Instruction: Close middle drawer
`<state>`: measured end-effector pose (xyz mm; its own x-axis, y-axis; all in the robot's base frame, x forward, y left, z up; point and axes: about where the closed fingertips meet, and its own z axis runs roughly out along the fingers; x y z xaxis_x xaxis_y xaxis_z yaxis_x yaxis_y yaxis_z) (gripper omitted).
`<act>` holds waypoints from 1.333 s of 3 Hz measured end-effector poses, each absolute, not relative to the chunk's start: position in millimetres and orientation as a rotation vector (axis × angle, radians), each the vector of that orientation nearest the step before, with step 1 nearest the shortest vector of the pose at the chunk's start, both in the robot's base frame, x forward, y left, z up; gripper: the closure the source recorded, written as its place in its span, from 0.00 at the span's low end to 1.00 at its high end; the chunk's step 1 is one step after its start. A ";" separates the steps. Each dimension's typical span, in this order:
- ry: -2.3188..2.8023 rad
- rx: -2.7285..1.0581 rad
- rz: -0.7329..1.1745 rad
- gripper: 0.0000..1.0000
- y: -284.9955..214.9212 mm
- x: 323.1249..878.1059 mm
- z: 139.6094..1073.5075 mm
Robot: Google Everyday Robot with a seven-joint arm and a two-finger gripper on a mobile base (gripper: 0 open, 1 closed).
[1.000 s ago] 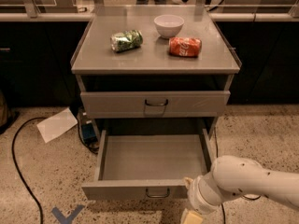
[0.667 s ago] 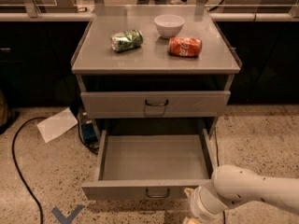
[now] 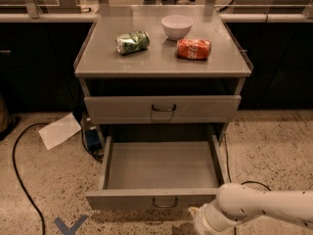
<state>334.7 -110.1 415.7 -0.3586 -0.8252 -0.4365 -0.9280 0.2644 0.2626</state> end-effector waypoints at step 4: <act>2.176 -1.740 0.623 0.00 -93.1 378.6 398.2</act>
Offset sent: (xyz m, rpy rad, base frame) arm 0.0500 0.0165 -0.0205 0.0082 -0.1200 0.0946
